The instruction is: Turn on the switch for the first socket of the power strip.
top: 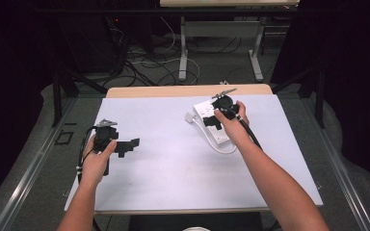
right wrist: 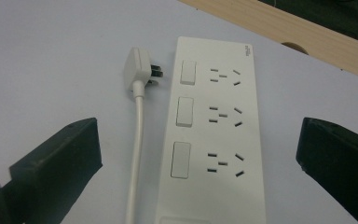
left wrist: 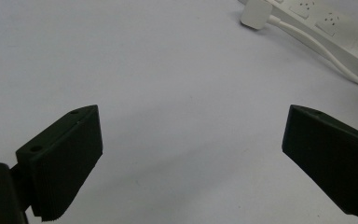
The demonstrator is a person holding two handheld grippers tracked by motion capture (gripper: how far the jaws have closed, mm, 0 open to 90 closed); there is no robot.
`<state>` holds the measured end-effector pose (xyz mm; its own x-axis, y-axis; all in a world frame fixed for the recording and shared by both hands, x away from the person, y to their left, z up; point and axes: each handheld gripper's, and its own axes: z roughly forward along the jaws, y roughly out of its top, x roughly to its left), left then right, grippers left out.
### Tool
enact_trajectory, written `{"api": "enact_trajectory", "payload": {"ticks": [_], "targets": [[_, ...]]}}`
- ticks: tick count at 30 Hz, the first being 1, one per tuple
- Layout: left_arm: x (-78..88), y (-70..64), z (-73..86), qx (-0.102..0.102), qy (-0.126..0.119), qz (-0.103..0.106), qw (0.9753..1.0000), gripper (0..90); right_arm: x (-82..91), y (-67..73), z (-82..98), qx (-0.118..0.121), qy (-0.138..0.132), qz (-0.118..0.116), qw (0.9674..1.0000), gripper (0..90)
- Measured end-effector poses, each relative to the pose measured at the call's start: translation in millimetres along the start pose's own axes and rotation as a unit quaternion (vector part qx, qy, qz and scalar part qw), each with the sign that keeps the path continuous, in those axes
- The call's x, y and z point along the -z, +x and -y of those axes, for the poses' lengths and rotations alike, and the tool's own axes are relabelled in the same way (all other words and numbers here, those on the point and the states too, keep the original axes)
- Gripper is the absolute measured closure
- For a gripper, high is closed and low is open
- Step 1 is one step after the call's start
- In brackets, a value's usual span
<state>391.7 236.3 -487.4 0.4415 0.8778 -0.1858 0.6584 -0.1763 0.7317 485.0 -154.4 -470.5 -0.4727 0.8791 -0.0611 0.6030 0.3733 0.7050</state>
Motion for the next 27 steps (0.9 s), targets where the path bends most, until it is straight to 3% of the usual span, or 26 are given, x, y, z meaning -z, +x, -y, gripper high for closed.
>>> {"api": "enact_trajectory", "payload": {"ticks": [11,17,22,27], "targets": [[1.9,-1.8,-0.2,-0.001,-0.003,0.001,1.0000,4.9,28.6,5.2,17.3,-0.013,-0.044,-0.057,0.9973,0.0],[3.2,-2.7,-0.3,0.000,-0.004,0.001,1.0000,4.9,44.1,5.0,32.4,-0.001,-0.060,-0.068,0.9958,0.0],[3.8,-3.5,-0.3,0.000,-0.005,0.000,1.0000,4.9,59.5,0.7,45.1,-0.011,-0.074,-0.083,0.9937,0.0],[4.2,-4.3,-0.1,-0.001,-0.006,0.001,1.0000,4.9,74.2,-6.7,58.9,-0.027,-0.087,-0.083,0.9924,0.0]]}}
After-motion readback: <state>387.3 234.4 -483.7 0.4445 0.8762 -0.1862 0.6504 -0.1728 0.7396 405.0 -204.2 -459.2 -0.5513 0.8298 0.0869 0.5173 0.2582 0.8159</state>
